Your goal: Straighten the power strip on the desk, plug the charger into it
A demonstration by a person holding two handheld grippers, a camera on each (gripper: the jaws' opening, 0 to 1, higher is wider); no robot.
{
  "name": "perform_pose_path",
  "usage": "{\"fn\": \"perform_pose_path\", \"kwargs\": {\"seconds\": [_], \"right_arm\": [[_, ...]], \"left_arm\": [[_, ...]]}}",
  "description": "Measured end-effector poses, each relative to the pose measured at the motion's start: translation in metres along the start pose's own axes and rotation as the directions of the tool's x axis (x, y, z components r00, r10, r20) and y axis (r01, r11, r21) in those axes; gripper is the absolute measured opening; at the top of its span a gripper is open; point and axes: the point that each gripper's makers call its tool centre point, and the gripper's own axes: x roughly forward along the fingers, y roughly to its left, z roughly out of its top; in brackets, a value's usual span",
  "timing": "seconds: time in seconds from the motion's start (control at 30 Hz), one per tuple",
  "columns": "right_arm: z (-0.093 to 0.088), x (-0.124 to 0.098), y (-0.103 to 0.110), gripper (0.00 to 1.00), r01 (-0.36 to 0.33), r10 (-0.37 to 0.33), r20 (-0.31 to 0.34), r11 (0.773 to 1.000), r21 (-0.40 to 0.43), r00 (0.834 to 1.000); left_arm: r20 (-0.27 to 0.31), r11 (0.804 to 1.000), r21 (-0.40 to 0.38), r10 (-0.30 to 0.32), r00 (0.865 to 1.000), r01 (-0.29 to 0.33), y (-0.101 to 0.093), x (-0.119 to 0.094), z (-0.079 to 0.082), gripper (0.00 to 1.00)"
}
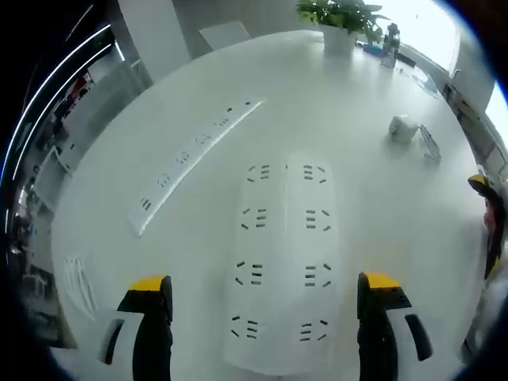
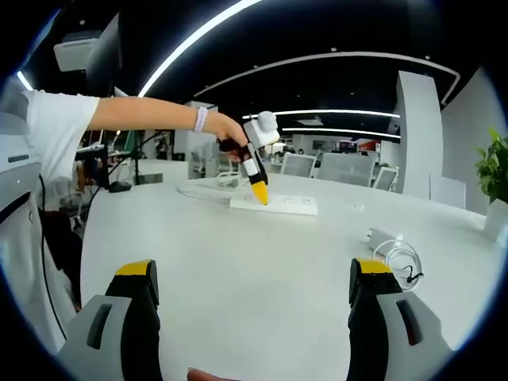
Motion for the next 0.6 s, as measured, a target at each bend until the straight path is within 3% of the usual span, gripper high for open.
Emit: {"fn": "perform_pose_path", "kwargs": {"seconds": [0.33,0.4,0.6], "right_arm": [[-0.001,-0.001,-0.001,1.0,0.007,-0.007,-0.003,1.0,-0.005,1.0],[-0.001,-0.002,-0.002,1.0,0.009,-0.009,-0.002,1.0,-0.002,1.0],[-0.002,-0.003,-0.004,1.0,0.017,-0.017,-0.001,1.0,-0.002,1.0]], "left_arm": [[-0.017,1.0,-0.008,-0.013,1.0,0.013,0.002,0.0,-0.001,1.0],[-0.032,1.0,-0.012,-0.017,0.999,0.017,0.01,0.003,0.0,1.0],[-0.067,0.999,-0.015,-0.038,0.997,0.037,0.001,0.003,-0.009,1.0]]}}
